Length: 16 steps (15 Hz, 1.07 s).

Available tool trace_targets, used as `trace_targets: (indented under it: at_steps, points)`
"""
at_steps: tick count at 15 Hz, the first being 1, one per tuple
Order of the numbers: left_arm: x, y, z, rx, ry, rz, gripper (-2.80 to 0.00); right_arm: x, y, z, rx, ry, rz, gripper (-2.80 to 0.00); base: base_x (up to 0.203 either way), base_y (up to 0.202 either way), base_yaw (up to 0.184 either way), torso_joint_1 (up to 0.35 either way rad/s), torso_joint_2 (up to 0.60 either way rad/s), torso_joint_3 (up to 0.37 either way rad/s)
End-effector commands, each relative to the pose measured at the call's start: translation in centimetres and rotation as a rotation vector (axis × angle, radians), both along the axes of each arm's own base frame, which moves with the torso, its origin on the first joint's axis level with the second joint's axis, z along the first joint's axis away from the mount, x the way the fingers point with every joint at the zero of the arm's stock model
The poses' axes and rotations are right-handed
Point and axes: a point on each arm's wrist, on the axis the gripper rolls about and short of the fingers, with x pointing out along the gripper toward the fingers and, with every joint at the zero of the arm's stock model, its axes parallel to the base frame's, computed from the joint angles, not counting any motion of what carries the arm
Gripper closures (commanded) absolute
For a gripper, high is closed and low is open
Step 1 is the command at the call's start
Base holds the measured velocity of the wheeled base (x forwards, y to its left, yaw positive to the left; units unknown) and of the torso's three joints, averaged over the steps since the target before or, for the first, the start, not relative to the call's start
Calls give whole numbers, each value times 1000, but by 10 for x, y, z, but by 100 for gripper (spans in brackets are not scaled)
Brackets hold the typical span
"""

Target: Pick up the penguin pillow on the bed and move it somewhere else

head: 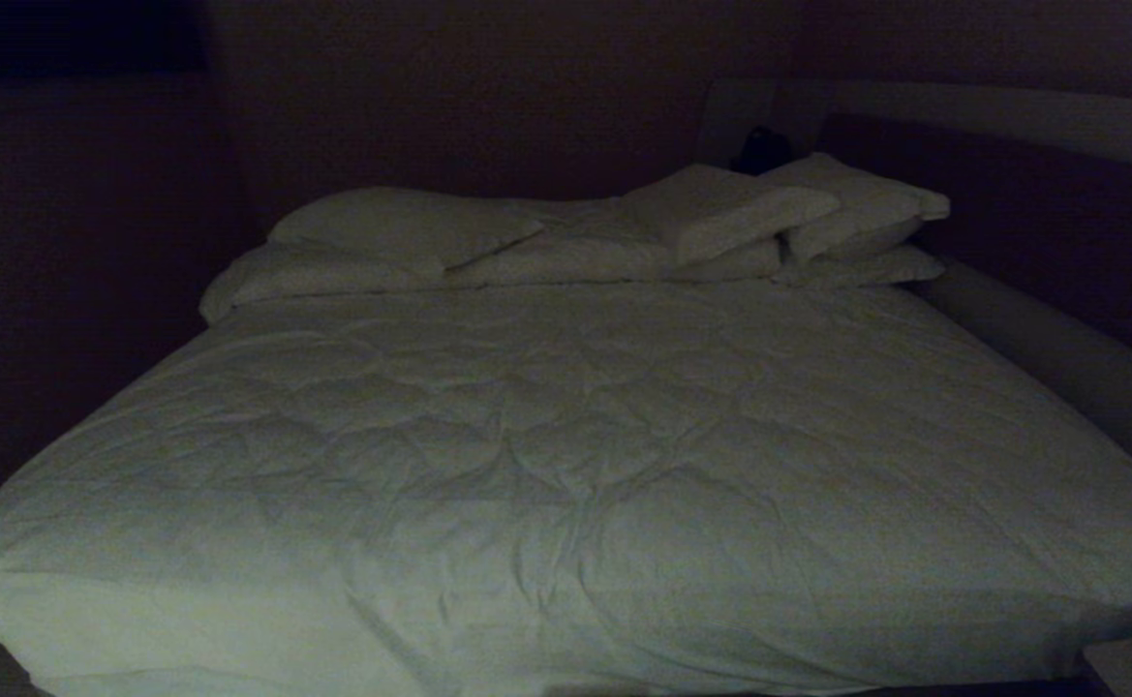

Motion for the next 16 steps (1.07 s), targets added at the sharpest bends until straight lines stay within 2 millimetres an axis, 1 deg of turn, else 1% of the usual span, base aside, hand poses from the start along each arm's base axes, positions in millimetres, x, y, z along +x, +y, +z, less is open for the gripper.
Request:
trace_targets:
  at_steps: [1, 3, 6, 8, 11, 12, 14, 16]
  points:
    - [0, 0, 0, -1, 0, 0, 0, 21, 10, 34, -9, -58, 42, -280, 0, 0, 0, 0, 0, 0]
    - [0, 0, 0, -1, 0, 0, 0, 44, 7, 56, -33, -83, 103, -280, 0, 0, 0, 0, 0, 0]
    - [0, 0, 0, -1, 0, 1, 0, 77, 2, 81, -100, -101, 195, -280, 0, 0, 0, 0, 0, 0]
    - [0, 0, 0, -1, 0, 1, 0, 104, 3, 92, -130, -113, 269, -280, 0, 0, 0, 0, 0, 0]
    - [0, 0, 0, -1, 0, 0, 0, 145, 3, 100, -137, -119, 383, -280, 0, 0, 0, 0, 0, 0]
    - [0, 0, 0, -1, 0, 0, 0, 158, 4, 102, -137, -121, 420, 0, 0, 0, 0, 0, 0, 0]
    - [0, 0, 0, -1, 0, 0, 0, 184, 10, 107, -136, -126, 490, 0, 0, 0, 0, 0, 0, 0]
    - [0, 0, 0, -1, 0, 0, 0, 220, 25, 118, -159, -129, 603, 0, 0, 0, 0, 0, 0, 0]
